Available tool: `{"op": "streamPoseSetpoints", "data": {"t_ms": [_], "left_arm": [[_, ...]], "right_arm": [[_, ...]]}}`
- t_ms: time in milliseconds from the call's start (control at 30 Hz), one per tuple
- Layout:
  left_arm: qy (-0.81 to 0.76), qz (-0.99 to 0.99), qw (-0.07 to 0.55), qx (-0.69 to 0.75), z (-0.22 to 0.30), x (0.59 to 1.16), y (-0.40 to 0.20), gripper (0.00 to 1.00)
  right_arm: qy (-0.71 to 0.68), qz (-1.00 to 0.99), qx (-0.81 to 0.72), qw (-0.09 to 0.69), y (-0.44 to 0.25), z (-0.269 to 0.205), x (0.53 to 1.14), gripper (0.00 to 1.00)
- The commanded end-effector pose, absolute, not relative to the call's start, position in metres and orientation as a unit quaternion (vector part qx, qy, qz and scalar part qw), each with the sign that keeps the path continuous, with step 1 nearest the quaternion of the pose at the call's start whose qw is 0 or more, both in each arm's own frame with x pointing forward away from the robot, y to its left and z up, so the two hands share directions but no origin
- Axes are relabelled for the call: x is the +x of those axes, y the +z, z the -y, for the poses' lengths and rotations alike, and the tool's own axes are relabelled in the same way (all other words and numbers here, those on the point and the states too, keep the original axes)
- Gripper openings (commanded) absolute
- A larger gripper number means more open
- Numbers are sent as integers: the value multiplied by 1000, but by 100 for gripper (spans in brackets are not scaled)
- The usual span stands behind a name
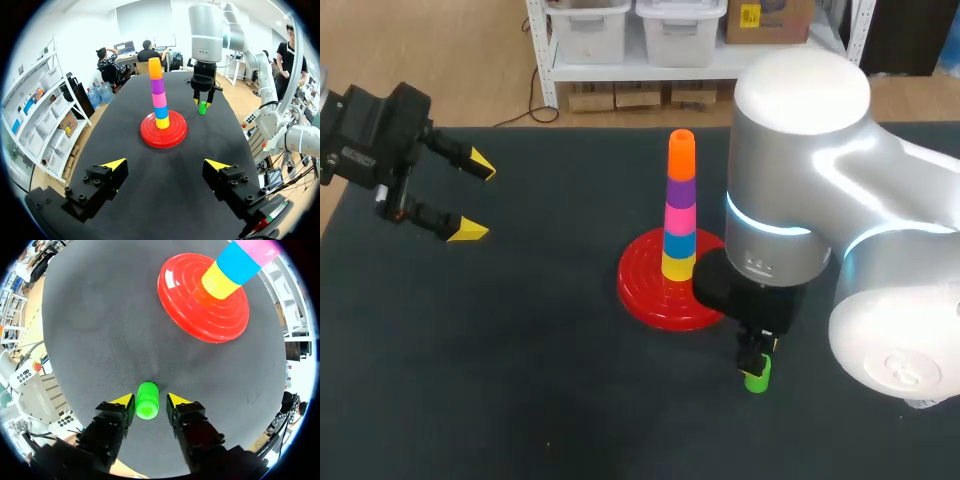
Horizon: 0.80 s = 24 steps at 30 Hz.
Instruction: Pick up and stack the cylinders on the red base in this order: pink,purple,orange,green
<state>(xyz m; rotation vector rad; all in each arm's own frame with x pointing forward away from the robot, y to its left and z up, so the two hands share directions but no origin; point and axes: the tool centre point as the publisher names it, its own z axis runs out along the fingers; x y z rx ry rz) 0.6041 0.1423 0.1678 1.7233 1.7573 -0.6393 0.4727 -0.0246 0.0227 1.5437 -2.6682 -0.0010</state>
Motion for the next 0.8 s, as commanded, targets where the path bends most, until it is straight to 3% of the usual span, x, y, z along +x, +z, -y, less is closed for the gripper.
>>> {"op": "streamPoseSetpoints", "data": {"t_ms": [33,133,233,300,800], "left_arm": [[-240,-659,297,648,-143,603,167,100],[-240,-659,297,648,-143,603,167,100],[-240,-659,297,648,-143,603,167,100],[-240,-659,297,648,-143,603,167,100],[-240,-659,297,648,-143,603,167,100]], "right_arm": [[0,866,499,28,23,24,474,39],[-1,867,498,27,25,24,475,38],[-1,867,497,26,26,25,475,19],[-1,868,495,26,29,26,476,0],[52,868,493,19,115,36,494,0]]}}
